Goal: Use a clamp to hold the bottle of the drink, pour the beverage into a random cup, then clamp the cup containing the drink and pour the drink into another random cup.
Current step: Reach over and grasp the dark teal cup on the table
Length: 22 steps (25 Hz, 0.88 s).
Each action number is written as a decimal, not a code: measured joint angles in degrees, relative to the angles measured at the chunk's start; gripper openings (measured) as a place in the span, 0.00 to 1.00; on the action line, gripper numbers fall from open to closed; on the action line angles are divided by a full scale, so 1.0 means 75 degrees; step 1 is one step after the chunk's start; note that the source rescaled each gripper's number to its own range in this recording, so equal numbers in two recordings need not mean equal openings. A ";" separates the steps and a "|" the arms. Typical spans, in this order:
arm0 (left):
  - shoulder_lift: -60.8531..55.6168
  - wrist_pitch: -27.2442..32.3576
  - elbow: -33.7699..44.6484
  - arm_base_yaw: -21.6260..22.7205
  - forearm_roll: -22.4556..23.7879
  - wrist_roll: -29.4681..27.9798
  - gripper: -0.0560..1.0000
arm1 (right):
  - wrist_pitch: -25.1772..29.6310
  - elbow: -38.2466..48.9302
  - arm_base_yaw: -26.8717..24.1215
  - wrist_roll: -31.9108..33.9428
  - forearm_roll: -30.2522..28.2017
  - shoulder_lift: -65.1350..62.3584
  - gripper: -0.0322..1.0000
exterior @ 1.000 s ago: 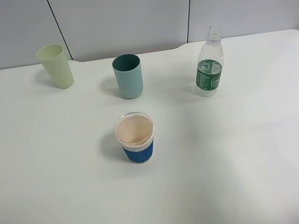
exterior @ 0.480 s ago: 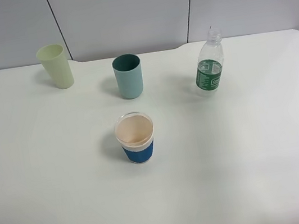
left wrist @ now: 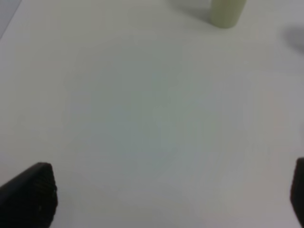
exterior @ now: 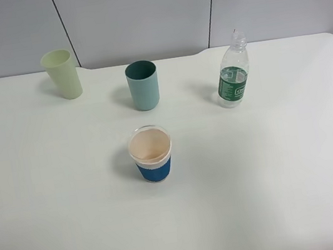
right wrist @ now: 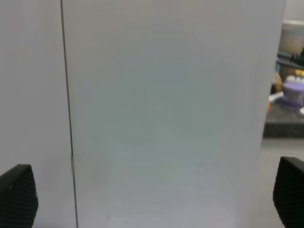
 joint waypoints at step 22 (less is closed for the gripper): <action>0.0000 0.0000 0.0000 0.0000 0.0000 0.0006 1.00 | 0.5841 0.0370 0.0000 -0.0001 -0.0366 -0.2639 1.00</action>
